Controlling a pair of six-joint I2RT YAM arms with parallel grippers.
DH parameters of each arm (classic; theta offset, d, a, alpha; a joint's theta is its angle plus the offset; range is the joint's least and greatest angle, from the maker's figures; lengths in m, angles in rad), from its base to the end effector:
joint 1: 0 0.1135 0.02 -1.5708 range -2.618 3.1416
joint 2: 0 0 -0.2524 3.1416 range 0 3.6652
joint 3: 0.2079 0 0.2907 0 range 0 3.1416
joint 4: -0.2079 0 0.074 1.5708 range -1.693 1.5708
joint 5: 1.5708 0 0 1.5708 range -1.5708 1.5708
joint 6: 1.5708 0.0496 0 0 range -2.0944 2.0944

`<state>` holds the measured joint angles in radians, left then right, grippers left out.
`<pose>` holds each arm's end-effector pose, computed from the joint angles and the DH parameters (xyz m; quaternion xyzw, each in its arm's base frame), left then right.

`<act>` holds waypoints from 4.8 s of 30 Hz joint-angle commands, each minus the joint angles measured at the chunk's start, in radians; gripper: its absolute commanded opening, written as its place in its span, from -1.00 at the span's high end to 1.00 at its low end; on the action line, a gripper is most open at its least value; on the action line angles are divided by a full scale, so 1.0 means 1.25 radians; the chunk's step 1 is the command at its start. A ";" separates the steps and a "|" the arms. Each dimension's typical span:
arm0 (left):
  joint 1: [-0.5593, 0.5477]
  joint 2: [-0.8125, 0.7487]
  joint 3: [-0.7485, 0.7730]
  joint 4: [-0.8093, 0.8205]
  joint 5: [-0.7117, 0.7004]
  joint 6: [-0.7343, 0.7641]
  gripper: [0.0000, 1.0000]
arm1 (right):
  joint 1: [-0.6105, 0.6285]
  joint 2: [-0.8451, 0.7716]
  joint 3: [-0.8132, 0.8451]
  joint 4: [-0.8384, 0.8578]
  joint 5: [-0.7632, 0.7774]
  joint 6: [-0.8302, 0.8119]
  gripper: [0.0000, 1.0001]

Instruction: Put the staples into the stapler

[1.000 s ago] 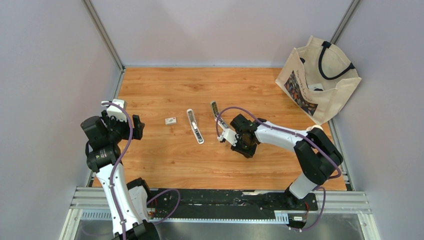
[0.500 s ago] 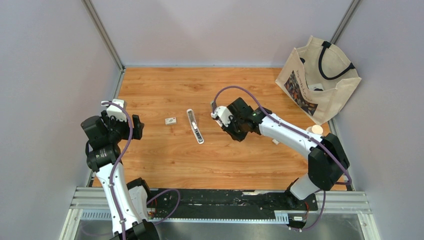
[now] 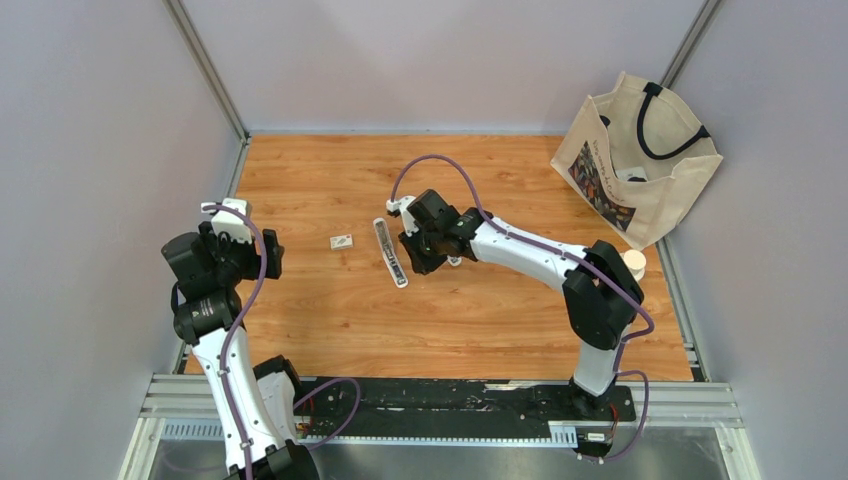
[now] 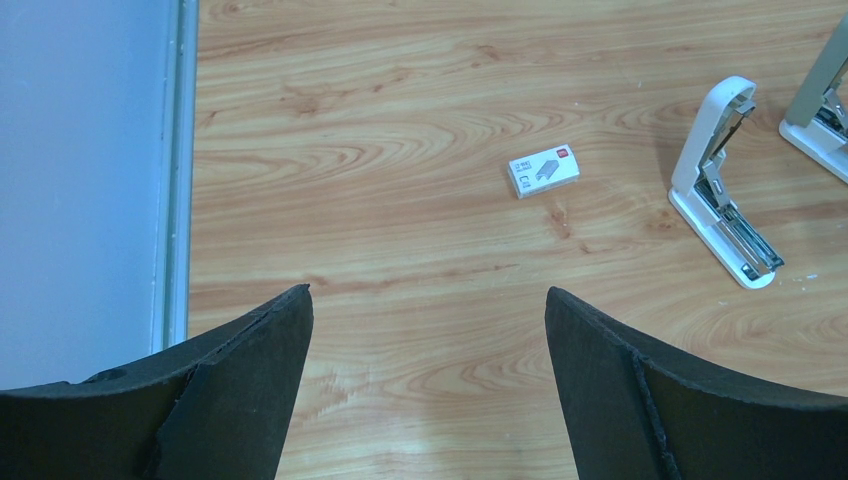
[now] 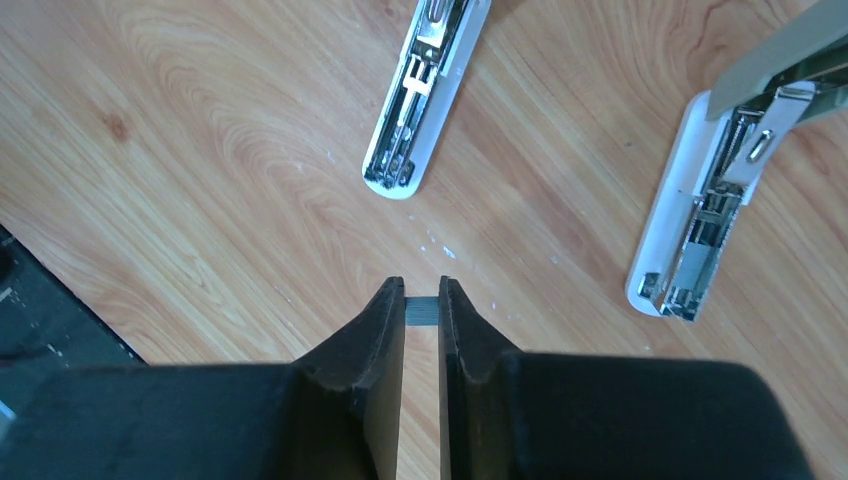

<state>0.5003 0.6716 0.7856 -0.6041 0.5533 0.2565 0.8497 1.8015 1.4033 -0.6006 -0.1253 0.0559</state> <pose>0.1886 0.0734 0.3078 0.0392 0.8359 -0.0348 0.5464 0.2791 0.3270 0.2006 -0.3864 0.8762 0.1772 0.2269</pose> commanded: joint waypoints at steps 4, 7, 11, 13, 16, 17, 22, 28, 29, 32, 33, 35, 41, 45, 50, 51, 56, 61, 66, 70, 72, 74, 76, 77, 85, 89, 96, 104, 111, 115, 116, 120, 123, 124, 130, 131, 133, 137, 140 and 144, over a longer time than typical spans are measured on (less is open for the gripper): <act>0.008 -0.012 0.002 0.022 -0.012 0.018 -0.88 | 0.031 0.018 0.027 0.126 0.020 0.133 0.64; 0.008 -0.012 0.002 0.022 -0.012 0.016 -0.88 | 0.041 0.040 0.043 0.128 0.036 0.141 0.63; 0.008 -0.013 0.002 0.021 -0.009 0.017 -0.88 | 0.043 0.069 0.043 0.150 0.063 0.150 0.62; 0.008 -0.012 0.002 0.023 -0.008 0.017 -0.88 | 0.045 0.080 0.043 0.163 0.076 0.154 0.60; 0.008 -0.011 0.001 0.022 -0.006 0.016 -0.88 | 0.045 0.094 0.047 0.176 0.089 0.163 0.60; 0.008 -0.011 0.001 0.022 -0.006 0.017 -0.88 | 0.044 0.098 0.051 0.179 0.089 0.165 0.60; 0.007 -0.006 0.000 0.023 -0.001 0.018 -0.88 | 0.047 0.121 0.078 0.179 0.098 0.173 0.60; 0.008 -0.006 -0.001 0.026 0.002 0.019 -0.88 | 0.049 0.148 0.097 0.175 0.097 0.180 0.61; 0.008 -0.005 -0.001 0.026 0.002 0.019 -0.88 | 0.048 0.152 0.102 0.174 0.098 0.180 0.61; 0.008 -0.005 -0.003 0.024 0.002 0.019 -0.88 | 0.048 0.158 0.106 0.169 0.099 0.180 0.62; 0.008 -0.005 -0.003 0.024 0.004 0.021 -0.88 | 0.048 0.159 0.105 0.169 0.100 0.181 0.62; 0.008 -0.005 -0.001 0.024 0.004 0.019 -0.88 | 0.048 0.159 0.102 0.169 0.099 0.182 0.61; 0.008 -0.005 -0.003 0.023 0.003 0.019 -0.88 | 0.049 0.160 0.095 0.170 0.100 0.182 0.62; 0.007 -0.005 -0.003 0.023 0.004 0.019 -0.88 | 0.048 0.163 0.092 0.170 0.100 0.182 0.61; 0.008 -0.005 -0.001 0.024 0.003 0.021 -0.88 | 0.049 0.169 0.091 0.171 0.100 0.182 0.62; 0.008 -0.005 -0.001 0.024 0.003 0.019 -0.88 | 0.050 0.170 0.092 0.172 0.099 0.182 0.62; 0.008 -0.005 -0.003 0.024 0.004 0.019 -0.88 | 0.048 0.174 0.090 0.171 0.099 0.182 0.61; 0.008 -0.005 -0.003 0.023 0.005 0.021 -0.88 | 0.049 0.176 0.090 0.172 0.100 0.182 0.62; 0.008 -0.005 -0.003 0.024 0.004 0.021 -0.88 | 0.048 0.174 0.087 0.172 0.100 0.177 0.61; 0.008 -0.006 -0.003 0.026 0.005 0.021 -0.88 | 0.049 0.179 0.087 0.171 0.099 0.176 0.62; 0.008 -0.005 -0.004 0.024 0.004 0.021 -0.88 | 0.048 0.179 0.090 0.172 0.126 0.175 0.62; 0.008 -0.005 -0.003 0.024 0.005 0.021 -0.88 | 0.049 0.179 0.089 0.172 0.128 0.174 0.62; 0.008 -0.005 -0.004 0.024 0.005 0.021 -0.88 | 0.050 0.177 0.089 0.171 0.135 0.173 0.62; 0.008 -0.005 -0.004 0.024 0.004 0.021 -0.88 | 0.049 0.176 0.087 0.170 0.137 0.171 0.61; 0.008 -0.005 -0.004 0.026 0.004 0.021 -0.88 | 0.050 0.181 0.090 0.171 0.144 0.165 0.61; 0.008 -0.005 -0.004 0.027 0.004 0.021 -0.88 | 0.052 0.181 0.090 0.170 0.152 0.160 0.61; 0.007 -0.005 -0.004 0.027 0.004 0.021 -0.88 | 0.060 0.180 0.092 0.168 0.164 0.152 0.60; 0.008 -0.005 -0.004 0.027 0.005 0.022 -0.88 | 0.066 0.179 0.092 0.169 0.173 0.141 0.53; 0.008 -0.006 -0.004 0.026 0.005 0.021 -0.88 | 0.068 0.176 0.096 0.165 0.176 0.134 0.41; 0.007 -0.003 -0.004 0.026 0.005 0.019 -0.88 | 0.068 0.174 0.100 0.161 0.180 0.131 0.35; 0.007 -0.005 -0.004 0.026 0.006 0.021 -0.88 | 0.069 0.173 0.102 0.159 0.181 0.128 0.33; 0.008 -0.003 -0.004 0.026 0.008 0.021 -0.88 | 0.068 0.164 0.106 0.159 0.192 0.120 0.27; 0.008 -0.005 -0.003 0.026 0.009 0.021 -0.88 | 0.068 0.143 0.111 0.157 0.196 0.095 0.22; 0.008 -0.006 0.000 0.024 0.009 0.019 -0.88 | 0.066 0.131 0.108 0.159 0.195 0.079 0.20; 0.008 0.007 0.067 -0.016 0.064 0.019 -0.88 | 0.068 0.029 0.024 0.191 0.156 -0.041 0.08; 0.007 0.017 0.084 -0.021 0.090 0.019 -0.88 | 0.066 0.010 -0.001 0.201 0.152 -0.070 0.07; 0.006 0.045 0.116 -0.025 0.135 0.006 -0.88 | 0.068 -0.021 -0.052 0.215 0.137 -0.105 0.03; -0.043 0.130 0.171 0.005 0.167 -0.042 -0.88 | 0.066 -0.039 -0.131 0.250 0.122 -0.121 0.00; -0.142 0.191 0.179 0.062 0.085 -0.059 -0.88 | 0.068 -0.020 -0.131 0.269 0.114 -0.099 0.00; -0.267 0.285 0.184 0.174 0.012 -0.109 -0.88 | 0.069 0.023 -0.092 0.266 0.089 -0.077 0.01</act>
<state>0.2710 0.9409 0.9920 -0.5335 0.6472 0.1951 0.9287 1.7908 1.2423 -0.3267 0.0170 -0.0494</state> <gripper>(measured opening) 0.939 0.498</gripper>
